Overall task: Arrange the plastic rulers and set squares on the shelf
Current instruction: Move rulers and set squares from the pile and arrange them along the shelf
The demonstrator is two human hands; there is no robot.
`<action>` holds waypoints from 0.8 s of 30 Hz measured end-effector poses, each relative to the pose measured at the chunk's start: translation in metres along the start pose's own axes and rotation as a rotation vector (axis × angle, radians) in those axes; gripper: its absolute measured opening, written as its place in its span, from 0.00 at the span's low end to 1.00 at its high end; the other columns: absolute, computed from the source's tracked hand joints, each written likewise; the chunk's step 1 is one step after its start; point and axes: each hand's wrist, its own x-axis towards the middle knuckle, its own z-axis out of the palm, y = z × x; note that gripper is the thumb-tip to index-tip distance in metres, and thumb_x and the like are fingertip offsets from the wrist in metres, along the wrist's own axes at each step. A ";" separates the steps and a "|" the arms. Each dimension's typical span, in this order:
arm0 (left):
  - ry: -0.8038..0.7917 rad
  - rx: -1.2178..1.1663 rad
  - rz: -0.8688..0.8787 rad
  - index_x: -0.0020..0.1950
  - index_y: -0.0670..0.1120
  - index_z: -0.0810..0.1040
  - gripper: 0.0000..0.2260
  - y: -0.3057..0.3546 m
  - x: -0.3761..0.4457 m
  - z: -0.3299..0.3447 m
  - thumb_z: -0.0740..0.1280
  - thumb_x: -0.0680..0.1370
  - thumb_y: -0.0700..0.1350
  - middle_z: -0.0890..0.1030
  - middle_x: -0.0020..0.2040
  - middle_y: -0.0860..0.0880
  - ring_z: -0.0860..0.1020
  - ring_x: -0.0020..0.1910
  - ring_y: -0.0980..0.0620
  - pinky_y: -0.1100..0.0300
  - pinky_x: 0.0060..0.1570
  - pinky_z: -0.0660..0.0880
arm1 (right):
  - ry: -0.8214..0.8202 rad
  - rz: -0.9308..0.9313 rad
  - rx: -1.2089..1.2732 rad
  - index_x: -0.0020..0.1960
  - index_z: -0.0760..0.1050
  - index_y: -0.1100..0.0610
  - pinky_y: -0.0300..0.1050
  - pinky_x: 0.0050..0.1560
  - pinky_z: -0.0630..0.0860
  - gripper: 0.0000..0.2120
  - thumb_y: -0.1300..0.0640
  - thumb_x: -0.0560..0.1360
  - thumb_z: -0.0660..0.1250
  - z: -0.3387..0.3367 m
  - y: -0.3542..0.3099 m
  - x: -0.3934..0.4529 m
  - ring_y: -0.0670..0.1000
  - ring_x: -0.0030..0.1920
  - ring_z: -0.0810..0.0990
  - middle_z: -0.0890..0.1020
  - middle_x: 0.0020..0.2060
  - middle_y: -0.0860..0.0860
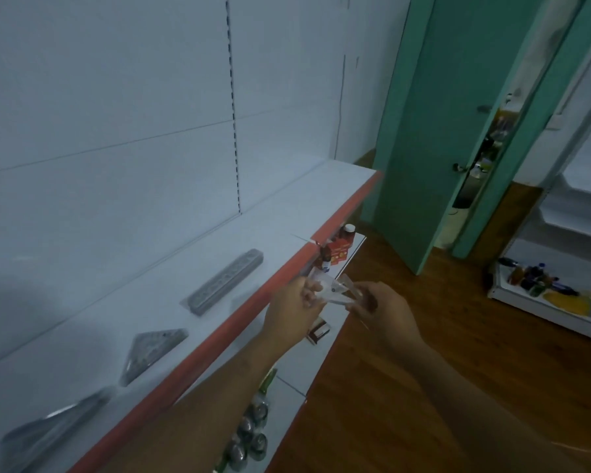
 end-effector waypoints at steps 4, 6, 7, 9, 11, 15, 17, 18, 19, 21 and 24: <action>0.060 0.022 -0.040 0.49 0.49 0.78 0.08 -0.005 0.028 -0.007 0.71 0.75 0.52 0.80 0.39 0.57 0.79 0.36 0.61 0.71 0.34 0.70 | -0.025 -0.110 -0.068 0.64 0.74 0.47 0.37 0.42 0.79 0.22 0.44 0.71 0.69 0.013 0.006 0.048 0.44 0.43 0.77 0.79 0.53 0.45; 0.123 0.011 -0.055 0.49 0.47 0.78 0.10 -0.010 0.040 -0.012 0.72 0.74 0.52 0.78 0.37 0.58 0.77 0.34 0.61 0.70 0.35 0.71 | -0.020 -0.187 -0.069 0.63 0.75 0.47 0.38 0.43 0.79 0.20 0.44 0.72 0.67 0.020 0.004 0.072 0.44 0.43 0.78 0.80 0.52 0.46; 0.160 0.020 -0.073 0.50 0.47 0.78 0.11 -0.011 0.046 -0.016 0.72 0.74 0.52 0.78 0.38 0.57 0.76 0.35 0.60 0.67 0.36 0.72 | -0.016 -0.225 -0.063 0.61 0.75 0.48 0.36 0.42 0.78 0.18 0.44 0.73 0.67 0.024 0.002 0.084 0.44 0.43 0.78 0.80 0.51 0.46; 0.269 0.075 -0.098 0.52 0.49 0.77 0.12 -0.018 0.053 -0.026 0.72 0.73 0.52 0.77 0.39 0.55 0.74 0.35 0.59 0.62 0.37 0.72 | -0.039 -0.287 -0.021 0.60 0.76 0.49 0.35 0.43 0.75 0.18 0.42 0.74 0.64 0.034 -0.005 0.107 0.44 0.45 0.79 0.80 0.51 0.46; 0.402 0.143 -0.134 0.52 0.50 0.76 0.10 -0.024 0.055 -0.041 0.72 0.73 0.50 0.77 0.41 0.55 0.75 0.38 0.58 0.61 0.40 0.73 | -0.090 -0.351 0.014 0.63 0.75 0.52 0.38 0.47 0.77 0.20 0.43 0.75 0.64 0.046 -0.013 0.130 0.45 0.47 0.79 0.80 0.53 0.47; 0.619 0.302 -0.302 0.51 0.50 0.74 0.11 -0.042 0.034 -0.073 0.73 0.72 0.44 0.77 0.41 0.55 0.76 0.38 0.54 0.60 0.40 0.74 | -0.170 -0.499 0.125 0.62 0.76 0.54 0.46 0.47 0.78 0.19 0.49 0.74 0.70 0.077 -0.036 0.162 0.49 0.45 0.79 0.80 0.47 0.50; 0.725 0.361 -0.373 0.50 0.50 0.73 0.12 -0.052 0.013 -0.088 0.72 0.71 0.43 0.77 0.40 0.53 0.75 0.36 0.54 0.60 0.38 0.71 | -0.219 -0.614 0.159 0.61 0.77 0.56 0.45 0.48 0.75 0.18 0.51 0.73 0.71 0.098 -0.052 0.166 0.51 0.47 0.78 0.79 0.45 0.50; 0.785 0.376 -0.412 0.51 0.49 0.72 0.12 -0.056 0.001 -0.095 0.72 0.71 0.43 0.77 0.39 0.53 0.74 0.35 0.54 0.59 0.38 0.71 | -0.239 -0.668 0.169 0.61 0.77 0.56 0.45 0.48 0.74 0.18 0.52 0.73 0.71 0.109 -0.062 0.165 0.52 0.47 0.78 0.79 0.45 0.50; 0.844 0.385 -0.452 0.51 0.49 0.72 0.12 -0.058 -0.011 -0.101 0.72 0.71 0.43 0.77 0.39 0.52 0.74 0.35 0.54 0.59 0.38 0.71 | -0.255 -0.712 0.180 0.61 0.77 0.56 0.45 0.49 0.73 0.18 0.51 0.73 0.71 0.117 -0.073 0.163 0.51 0.48 0.77 0.79 0.45 0.50; 0.942 0.395 -0.532 0.51 0.48 0.72 0.13 -0.061 -0.039 -0.110 0.72 0.71 0.42 0.77 0.39 0.52 0.74 0.35 0.53 0.59 0.39 0.71 | -0.297 -0.776 0.204 0.60 0.78 0.56 0.47 0.50 0.73 0.19 0.48 0.73 0.70 0.135 -0.094 0.152 0.51 0.48 0.77 0.80 0.46 0.50; 1.044 0.387 -0.629 0.52 0.48 0.71 0.12 -0.062 -0.081 -0.121 0.70 0.73 0.42 0.76 0.40 0.52 0.75 0.37 0.54 0.59 0.39 0.71 | -0.344 -0.888 0.237 0.57 0.79 0.57 0.51 0.48 0.75 0.20 0.44 0.73 0.68 0.158 -0.120 0.125 0.54 0.47 0.79 0.81 0.44 0.51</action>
